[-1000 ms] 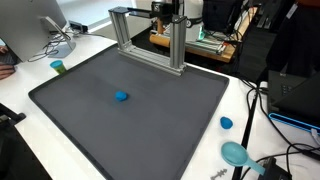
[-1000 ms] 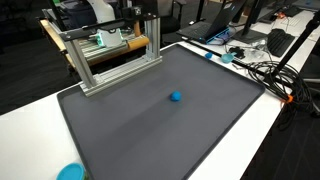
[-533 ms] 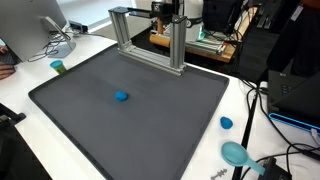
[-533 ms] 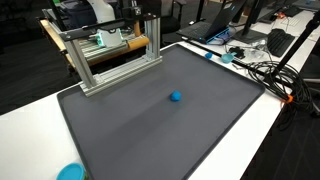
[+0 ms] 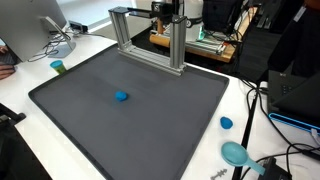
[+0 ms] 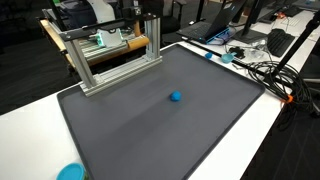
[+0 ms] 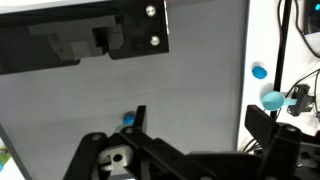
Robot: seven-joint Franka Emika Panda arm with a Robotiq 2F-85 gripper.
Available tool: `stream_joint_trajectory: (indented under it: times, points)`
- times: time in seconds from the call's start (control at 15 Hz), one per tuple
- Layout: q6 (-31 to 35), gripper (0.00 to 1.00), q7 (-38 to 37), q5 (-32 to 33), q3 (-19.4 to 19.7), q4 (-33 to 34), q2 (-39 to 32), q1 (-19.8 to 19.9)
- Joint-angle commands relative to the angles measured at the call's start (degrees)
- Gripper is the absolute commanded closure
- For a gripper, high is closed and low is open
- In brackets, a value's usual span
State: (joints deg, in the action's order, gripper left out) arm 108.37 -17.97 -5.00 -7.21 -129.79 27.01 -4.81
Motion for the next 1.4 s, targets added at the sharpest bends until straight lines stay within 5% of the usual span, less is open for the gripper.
stream_joint_trajectory:
  times: [0.0, 0.4, 0.73, 1.07, 1.33]
  points:
    - [2.3, 0.0, 3.4, -0.1, 0.9, -10.5, 8.1, 0.5]
    - [0.2, 0.0, 2.7, 0.3, 0.3, -10.2, 6.5, 1.5]
    - [0.1, 0.0, 16.7, 1.4, 5.6, -14.8, 11.0, 1.3]
    - [1.5, 0.0, 16.2, 0.9, 9.6, -19.9, 13.7, 6.0]
    - [0.6, 0.0, 15.8, 0.7, 9.2, -18.7, 12.2, 6.3]
